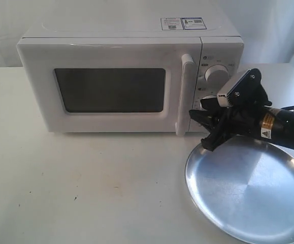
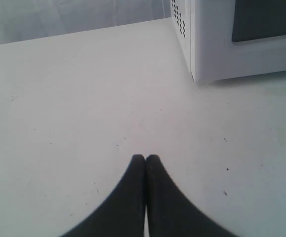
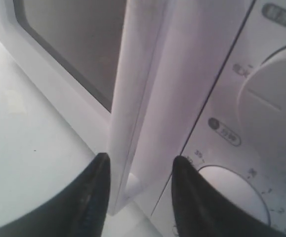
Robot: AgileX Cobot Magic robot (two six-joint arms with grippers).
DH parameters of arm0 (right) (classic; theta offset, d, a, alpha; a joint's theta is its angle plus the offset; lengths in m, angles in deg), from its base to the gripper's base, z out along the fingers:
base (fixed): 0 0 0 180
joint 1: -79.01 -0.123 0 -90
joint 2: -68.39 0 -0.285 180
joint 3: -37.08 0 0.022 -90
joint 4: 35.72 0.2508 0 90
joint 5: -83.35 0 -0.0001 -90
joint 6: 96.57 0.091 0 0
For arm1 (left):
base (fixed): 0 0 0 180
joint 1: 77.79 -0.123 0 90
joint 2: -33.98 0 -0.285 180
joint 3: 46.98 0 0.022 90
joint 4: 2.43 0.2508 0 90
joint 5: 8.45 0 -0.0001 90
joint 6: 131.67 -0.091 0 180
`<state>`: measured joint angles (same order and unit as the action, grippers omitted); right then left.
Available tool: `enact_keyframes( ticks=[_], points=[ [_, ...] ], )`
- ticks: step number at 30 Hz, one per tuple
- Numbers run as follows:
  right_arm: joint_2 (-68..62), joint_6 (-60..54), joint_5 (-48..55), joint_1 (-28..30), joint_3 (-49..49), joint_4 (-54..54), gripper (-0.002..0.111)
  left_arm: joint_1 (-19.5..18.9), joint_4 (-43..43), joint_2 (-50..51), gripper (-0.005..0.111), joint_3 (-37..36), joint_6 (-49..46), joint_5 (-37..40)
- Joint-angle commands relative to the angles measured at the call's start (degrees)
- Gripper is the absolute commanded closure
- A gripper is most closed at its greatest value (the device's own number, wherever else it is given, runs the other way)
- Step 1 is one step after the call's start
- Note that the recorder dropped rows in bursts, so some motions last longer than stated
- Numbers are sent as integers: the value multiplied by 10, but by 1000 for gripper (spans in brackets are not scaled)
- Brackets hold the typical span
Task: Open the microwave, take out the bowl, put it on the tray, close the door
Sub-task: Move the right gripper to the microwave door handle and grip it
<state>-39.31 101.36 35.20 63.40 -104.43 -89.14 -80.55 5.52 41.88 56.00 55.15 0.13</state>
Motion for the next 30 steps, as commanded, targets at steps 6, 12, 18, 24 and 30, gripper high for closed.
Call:
enact_keyframes(
  ticks=[6, 12, 18, 24, 30],
  points=[
    [-21, 116, -17, 2, -61, -141, 71, 0, -2, -1, 107, -2, 3, -1],
    [-57, 132, -17, 2, -98, -154, 71, 0, -2, -1, 107, -2, 3, -1],
    [-69, 132, -36, 2, -112, -160, 90, 0, -2, -1, 107, -2, 3, -1],
    [-72, 119, -58, 2, -115, -162, 108, 0, -2, -1, 107, -2, 3, -1],
    [-81, 97, -137, 2, -115, -164, 108, 0, -2, -1, 107, -2, 3, -1]
  ],
)
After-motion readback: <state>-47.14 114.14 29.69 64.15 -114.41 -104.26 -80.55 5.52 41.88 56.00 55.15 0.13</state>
